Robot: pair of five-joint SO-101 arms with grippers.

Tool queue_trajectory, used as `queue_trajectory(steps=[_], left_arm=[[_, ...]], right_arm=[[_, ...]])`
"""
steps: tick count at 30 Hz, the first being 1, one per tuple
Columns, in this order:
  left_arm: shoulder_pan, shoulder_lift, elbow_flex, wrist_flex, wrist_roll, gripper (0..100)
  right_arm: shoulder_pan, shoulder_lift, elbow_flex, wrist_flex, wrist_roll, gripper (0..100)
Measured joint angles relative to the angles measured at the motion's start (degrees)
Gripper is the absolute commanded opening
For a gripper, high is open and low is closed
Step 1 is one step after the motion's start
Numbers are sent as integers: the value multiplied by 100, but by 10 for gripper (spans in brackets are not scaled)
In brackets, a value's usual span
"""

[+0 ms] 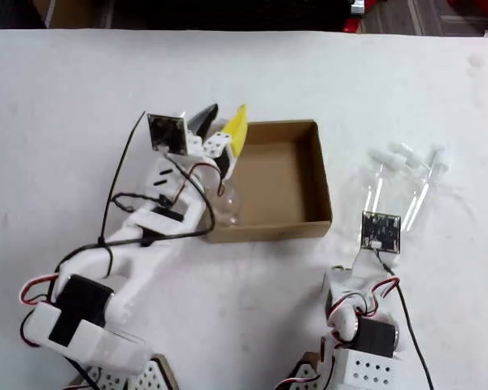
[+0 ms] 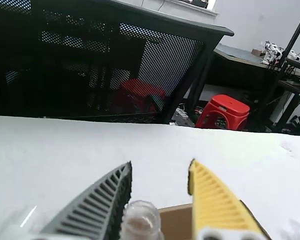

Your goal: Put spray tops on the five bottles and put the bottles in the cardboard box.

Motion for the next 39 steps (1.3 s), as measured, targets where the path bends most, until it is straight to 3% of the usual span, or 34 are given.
queue_trajectory(steps=[5,9,14,19,22,27,39], left_arm=[[-18,-633,9,255,18,177],[-44,-1530,-176,1451,26,177],[-44,-2479,-1538,4527,44,177],[-44,-2338,-3446,8018,44,177],[-53,-1749,-4264,9275,308,177],[-53,-738,-5169,10048,633,177],[-53,607,-6084,10479,967,177]], right_arm=[[0,0,0,0,0,17],[0,0,0,0,0,17],[0,0,0,0,0,17],[0,0,0,0,0,17],[0,0,0,0,-9,17],[0,0,0,0,-18,17],[0,0,0,0,-18,17]])
